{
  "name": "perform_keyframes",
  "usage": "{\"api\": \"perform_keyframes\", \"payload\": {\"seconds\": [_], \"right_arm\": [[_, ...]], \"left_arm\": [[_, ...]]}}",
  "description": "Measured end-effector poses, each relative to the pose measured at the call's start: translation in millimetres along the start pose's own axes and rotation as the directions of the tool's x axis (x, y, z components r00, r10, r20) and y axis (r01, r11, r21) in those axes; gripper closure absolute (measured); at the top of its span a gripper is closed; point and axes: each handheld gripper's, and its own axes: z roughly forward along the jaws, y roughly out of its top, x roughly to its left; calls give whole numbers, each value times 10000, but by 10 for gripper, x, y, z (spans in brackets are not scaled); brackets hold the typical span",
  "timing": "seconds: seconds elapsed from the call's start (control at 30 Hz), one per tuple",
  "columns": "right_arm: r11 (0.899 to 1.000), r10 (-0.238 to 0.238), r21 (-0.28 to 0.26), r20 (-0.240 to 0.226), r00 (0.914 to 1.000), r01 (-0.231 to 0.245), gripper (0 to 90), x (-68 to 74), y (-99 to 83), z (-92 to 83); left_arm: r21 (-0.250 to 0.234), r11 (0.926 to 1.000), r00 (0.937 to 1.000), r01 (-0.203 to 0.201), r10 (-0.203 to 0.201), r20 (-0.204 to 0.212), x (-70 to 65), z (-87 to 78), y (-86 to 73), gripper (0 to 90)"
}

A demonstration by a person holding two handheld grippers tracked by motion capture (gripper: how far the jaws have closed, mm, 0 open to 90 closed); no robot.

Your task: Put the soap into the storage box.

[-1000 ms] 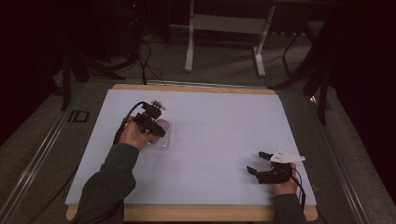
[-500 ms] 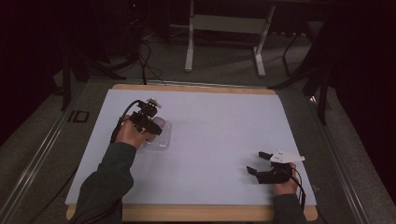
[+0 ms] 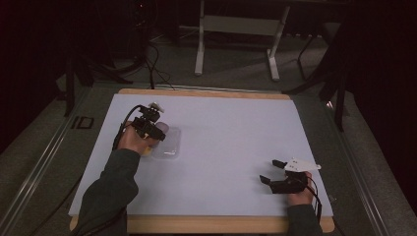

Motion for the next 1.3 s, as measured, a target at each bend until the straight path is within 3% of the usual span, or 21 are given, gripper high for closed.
{"api": "perform_keyframes", "payload": {"seconds": [0.27,0.83,1.1,1.3], "right_arm": [[10000,-36,14,-1,10000,36,156,-1,0,2],[10000,-43,21,-2,10000,43,156,0,1,3],[10000,-44,13,-6,10000,44,156,-2,1,3],[10000,-68,27,-1,10000,68,156,0,1,6]], "left_arm": [[-103,9997,9994,232,-235,-272,72,33,-44,502],[-347,9992,9979,201,-222,-607,140,13,-79,502],[-100,9976,9923,687,-693,-1025,229,40,-114,502],[-163,9949,9897,998,-1010,-1010,285,61,-137,501]]}}
